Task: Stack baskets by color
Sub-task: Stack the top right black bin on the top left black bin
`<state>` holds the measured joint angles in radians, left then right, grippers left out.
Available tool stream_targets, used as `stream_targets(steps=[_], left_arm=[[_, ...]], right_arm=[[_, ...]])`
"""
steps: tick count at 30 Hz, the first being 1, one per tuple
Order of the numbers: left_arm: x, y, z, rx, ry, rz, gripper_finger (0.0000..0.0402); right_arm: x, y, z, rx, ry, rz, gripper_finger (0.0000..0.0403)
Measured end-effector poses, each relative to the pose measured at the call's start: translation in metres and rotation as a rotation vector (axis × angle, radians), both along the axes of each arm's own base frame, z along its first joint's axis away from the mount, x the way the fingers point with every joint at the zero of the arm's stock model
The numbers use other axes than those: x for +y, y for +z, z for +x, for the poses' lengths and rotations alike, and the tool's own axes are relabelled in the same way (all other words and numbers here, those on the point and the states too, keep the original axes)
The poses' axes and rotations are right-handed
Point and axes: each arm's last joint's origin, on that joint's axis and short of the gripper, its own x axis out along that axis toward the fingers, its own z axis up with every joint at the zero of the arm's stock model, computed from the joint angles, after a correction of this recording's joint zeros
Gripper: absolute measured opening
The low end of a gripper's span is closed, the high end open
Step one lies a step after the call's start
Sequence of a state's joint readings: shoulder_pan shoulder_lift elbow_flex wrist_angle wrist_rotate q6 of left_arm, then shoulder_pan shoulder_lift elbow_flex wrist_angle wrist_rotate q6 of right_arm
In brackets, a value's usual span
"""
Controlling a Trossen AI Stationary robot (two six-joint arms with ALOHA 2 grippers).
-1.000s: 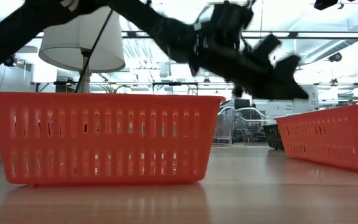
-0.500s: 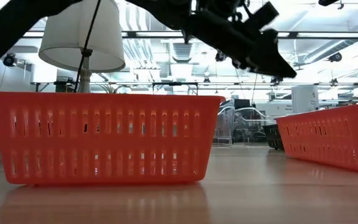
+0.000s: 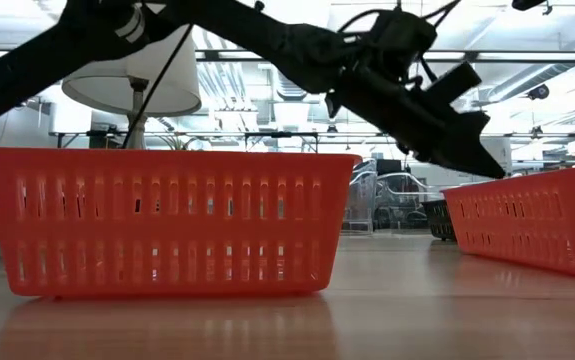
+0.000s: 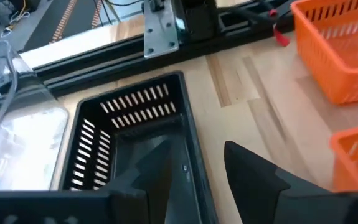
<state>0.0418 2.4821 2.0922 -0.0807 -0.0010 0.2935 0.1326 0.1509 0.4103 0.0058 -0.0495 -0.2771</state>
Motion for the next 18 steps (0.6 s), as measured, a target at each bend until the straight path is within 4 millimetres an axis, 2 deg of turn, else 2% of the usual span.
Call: stream_targets(steps=[5, 13, 18], left_arm=[[0.0, -0.013, 0.001, 0.005, 0.011, -0.022, 0.013], [0.006, -0.02, -0.001, 0.022, 0.029, -0.03, 0.0155], [0.007, -0.029, 0.0, 0.032, 0.039, -0.045, 0.0155]], right_arm=[[0.0, 0.0, 0.0, 0.005, 0.002, 0.005, 0.0057], [0.0, -0.001, 0.0, 0.011, 0.004, 0.014, 0.0057], [0.0, -0.001, 0.0, 0.013, 0.004, 0.014, 0.0057]])
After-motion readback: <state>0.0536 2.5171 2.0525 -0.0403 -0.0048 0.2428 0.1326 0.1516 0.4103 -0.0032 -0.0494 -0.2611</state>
